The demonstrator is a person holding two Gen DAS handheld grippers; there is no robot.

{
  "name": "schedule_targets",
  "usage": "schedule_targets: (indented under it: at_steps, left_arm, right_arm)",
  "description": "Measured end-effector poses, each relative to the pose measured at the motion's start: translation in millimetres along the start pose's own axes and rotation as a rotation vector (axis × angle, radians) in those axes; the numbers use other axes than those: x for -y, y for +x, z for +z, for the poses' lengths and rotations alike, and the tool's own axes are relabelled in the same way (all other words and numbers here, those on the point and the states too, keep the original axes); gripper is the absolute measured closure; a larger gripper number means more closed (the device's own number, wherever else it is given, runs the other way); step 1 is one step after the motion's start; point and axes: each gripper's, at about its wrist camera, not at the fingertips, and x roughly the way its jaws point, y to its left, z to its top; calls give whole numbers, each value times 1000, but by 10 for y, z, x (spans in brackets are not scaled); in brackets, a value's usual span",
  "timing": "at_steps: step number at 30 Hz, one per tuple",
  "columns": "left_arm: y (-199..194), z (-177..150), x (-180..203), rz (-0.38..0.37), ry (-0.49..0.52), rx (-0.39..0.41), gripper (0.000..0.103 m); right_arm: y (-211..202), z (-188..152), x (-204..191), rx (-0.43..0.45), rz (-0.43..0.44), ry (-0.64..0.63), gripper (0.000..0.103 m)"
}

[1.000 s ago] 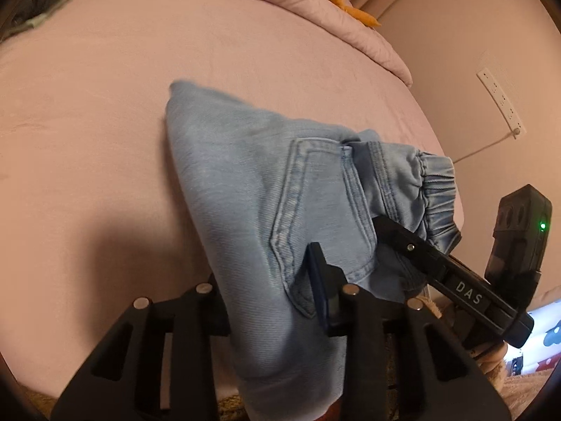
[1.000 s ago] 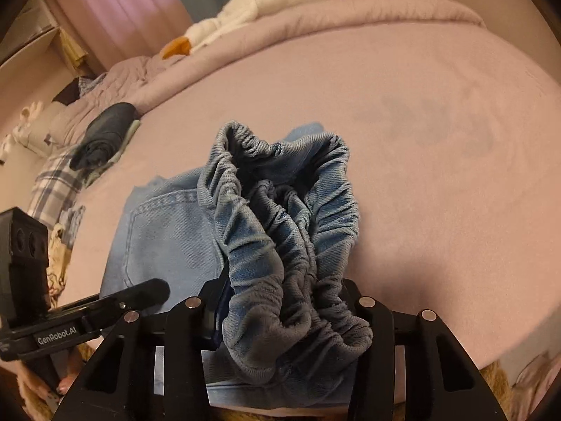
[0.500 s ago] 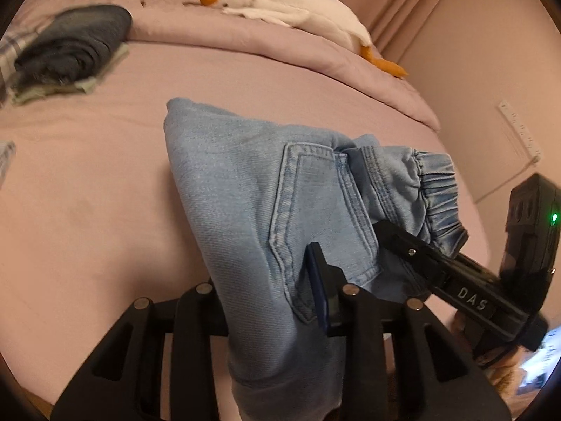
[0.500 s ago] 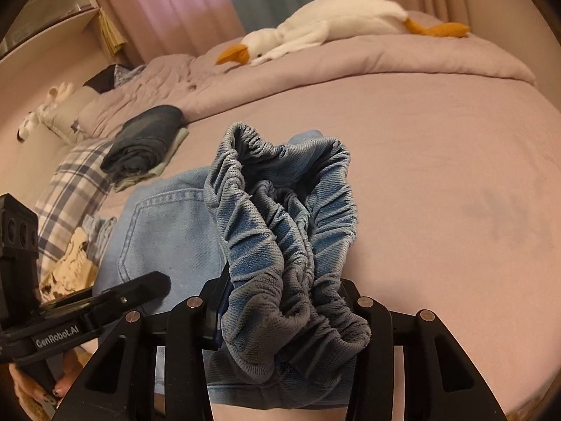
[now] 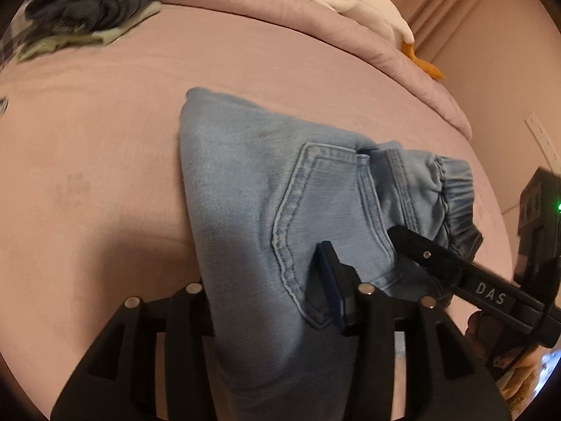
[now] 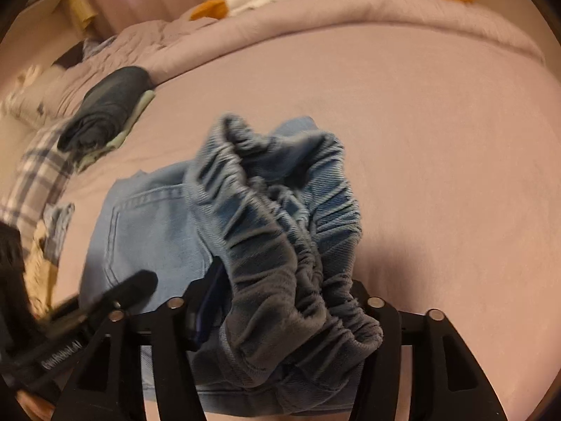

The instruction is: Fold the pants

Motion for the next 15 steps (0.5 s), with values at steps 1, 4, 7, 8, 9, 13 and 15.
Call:
schedule_targets:
  at_steps: [1,4,7,8,9,13,15]
  left_arm:
    - [3,14,-8,-4,-6,2,56]
    - [-52,-17,-15,11,-10,-4,54]
    - [-140,-39,73,67,-12,-13,50]
    - [-178,-48,107,76,-9,-13,50]
    - [-236,-73,131,85,-9,-5,50]
    - [-543,-191,245,109,1,61,31]
    - [-703,-240,306,120,2,107,21]
  right_arm:
    - [1,-15,49,2,20,16,44]
    - [-45,-42,81,12,32,5,44]
    - [-121,-59,64,4,-1,2,42]
    - [-148,-62,54,-2,-16,0,42]
    - [-191,-74,49,-7,-29,-1,39]
    - [-412,-92,31,28,-49,-8,34]
    - [-619,-103,30,80,-48,-12,23]
